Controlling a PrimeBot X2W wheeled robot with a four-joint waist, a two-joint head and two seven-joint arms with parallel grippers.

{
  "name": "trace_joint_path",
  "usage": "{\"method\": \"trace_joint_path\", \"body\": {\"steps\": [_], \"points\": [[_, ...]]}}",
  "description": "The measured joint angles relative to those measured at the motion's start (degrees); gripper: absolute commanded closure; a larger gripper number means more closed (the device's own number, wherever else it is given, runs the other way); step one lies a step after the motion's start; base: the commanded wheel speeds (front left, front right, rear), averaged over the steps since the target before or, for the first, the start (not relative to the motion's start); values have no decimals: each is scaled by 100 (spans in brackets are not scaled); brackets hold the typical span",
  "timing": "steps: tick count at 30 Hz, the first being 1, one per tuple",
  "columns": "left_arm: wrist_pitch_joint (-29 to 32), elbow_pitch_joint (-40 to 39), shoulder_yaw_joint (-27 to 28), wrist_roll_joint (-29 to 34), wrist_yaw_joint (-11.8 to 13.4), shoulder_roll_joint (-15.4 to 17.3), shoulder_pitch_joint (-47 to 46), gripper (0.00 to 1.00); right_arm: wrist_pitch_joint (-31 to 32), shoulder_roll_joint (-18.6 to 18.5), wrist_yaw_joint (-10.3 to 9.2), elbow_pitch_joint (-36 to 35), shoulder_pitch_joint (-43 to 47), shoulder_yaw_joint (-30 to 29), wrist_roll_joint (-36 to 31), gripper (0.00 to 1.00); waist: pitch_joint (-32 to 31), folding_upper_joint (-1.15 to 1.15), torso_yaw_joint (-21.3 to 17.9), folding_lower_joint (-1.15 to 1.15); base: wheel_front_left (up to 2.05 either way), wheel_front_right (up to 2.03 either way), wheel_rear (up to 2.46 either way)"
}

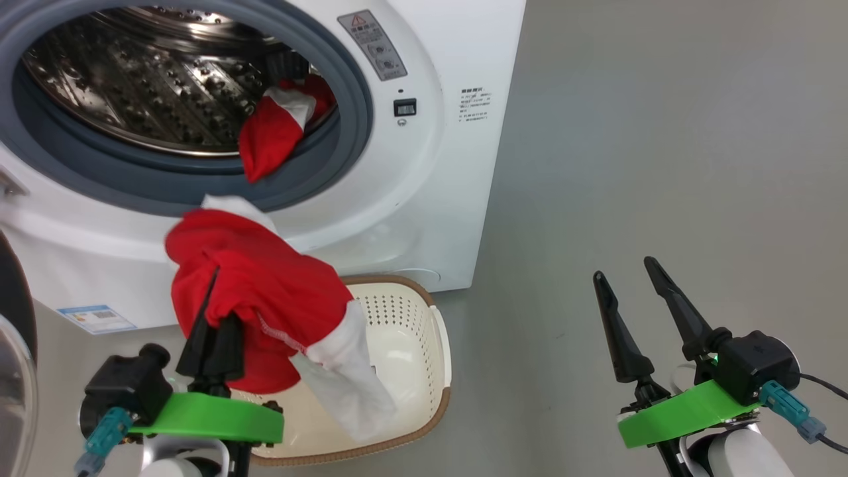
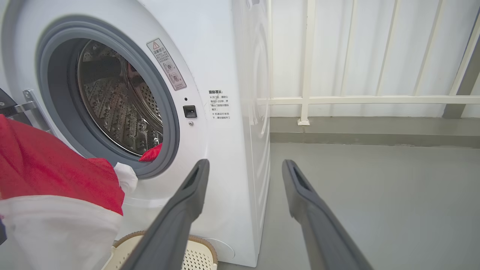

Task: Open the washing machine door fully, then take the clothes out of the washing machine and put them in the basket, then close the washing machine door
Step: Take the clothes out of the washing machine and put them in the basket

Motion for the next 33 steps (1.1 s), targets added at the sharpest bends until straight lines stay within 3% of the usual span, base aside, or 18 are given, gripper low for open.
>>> {"method": "trace_joint_path", "body": {"steps": [7, 18, 33], "points": [[-1, 527, -66, -152, 78, -27, -142, 100, 0, 1, 0, 2, -5, 64, -1, 0, 193, 0, -25, 0, 0, 0, 0], [-142, 2337, -155, -389, 84, -67, -1035, 100, 0, 1, 0, 57, -211, 167, -1, 0, 675, 0, -125, 0, 0, 0, 0], [-16, 4936, -155, -550, -254, -76, -2315, 100, 0, 0, 0, 81, -469, 294, 57, 0, 1335, 0, -402, 0, 0, 0, 0]]}}
